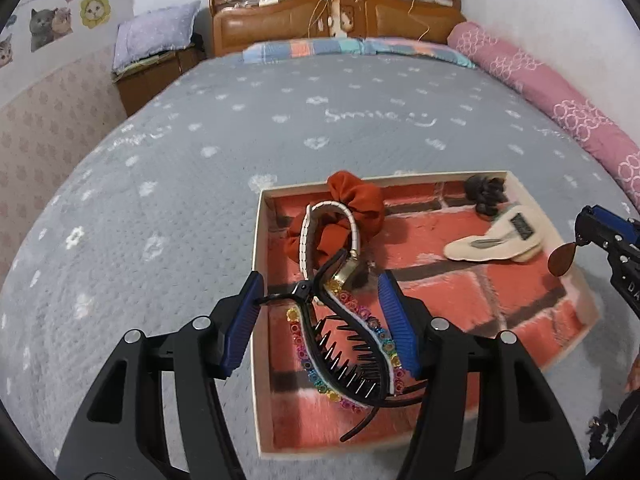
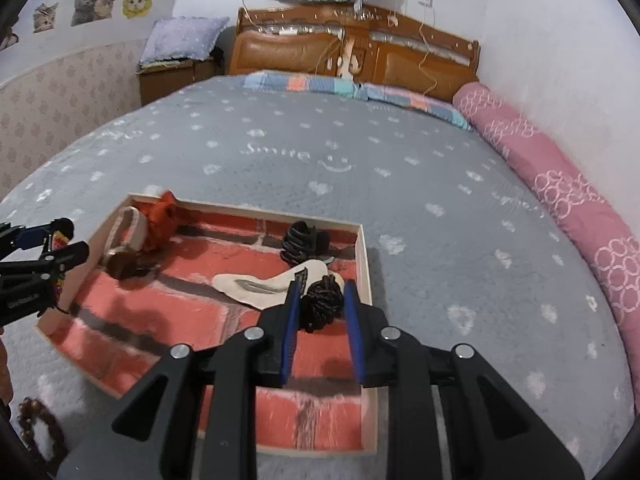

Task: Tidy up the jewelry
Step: 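Carry claw clip and hair tie over the tray and open both tools, then move left tool to the wooden bead bracelet while right tool approaches the cream flower scrunchie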

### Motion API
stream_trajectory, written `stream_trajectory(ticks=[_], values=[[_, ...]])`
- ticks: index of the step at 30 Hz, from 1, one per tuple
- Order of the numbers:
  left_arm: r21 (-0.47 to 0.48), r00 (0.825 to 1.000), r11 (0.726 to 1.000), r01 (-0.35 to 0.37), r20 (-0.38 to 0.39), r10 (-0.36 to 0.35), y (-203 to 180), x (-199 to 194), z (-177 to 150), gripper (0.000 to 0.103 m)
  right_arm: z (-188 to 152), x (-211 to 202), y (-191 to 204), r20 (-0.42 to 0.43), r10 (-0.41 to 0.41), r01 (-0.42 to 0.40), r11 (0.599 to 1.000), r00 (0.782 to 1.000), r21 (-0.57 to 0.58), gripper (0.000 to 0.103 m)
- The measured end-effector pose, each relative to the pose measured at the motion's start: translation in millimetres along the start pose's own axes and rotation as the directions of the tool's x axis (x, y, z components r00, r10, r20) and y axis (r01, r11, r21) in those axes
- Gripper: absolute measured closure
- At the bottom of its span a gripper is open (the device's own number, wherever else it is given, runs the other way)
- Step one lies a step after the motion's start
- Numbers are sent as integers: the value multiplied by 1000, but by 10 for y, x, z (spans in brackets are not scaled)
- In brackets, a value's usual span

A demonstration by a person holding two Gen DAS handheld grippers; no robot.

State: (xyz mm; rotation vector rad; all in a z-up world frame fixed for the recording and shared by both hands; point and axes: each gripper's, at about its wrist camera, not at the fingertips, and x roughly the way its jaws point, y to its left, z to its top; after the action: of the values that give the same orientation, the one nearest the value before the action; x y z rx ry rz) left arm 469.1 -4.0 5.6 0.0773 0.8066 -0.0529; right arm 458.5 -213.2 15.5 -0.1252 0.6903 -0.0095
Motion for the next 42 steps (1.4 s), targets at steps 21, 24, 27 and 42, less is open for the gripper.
stream_trajectory(ticks=[21,24,27,42], values=[[-8,997,1000,18,-71,-19,90,646,-4,42,-299,721,-10,-158,-66,56,996,985,-69,83],[0,998,1000,12,-64,-12,82,617,-11,38,-318,710,9,-164,-56,45,996,985,-70,79],[-9,998,1000,28,-52,-28,77,520,-32,30,-305,602,22,-142,-36,28,998,989,-63,61],[-8,998,999,46,42,-46,85,-747,-433,5,-544,-807,125,-10,-2,1,998,1000,-68,18]])
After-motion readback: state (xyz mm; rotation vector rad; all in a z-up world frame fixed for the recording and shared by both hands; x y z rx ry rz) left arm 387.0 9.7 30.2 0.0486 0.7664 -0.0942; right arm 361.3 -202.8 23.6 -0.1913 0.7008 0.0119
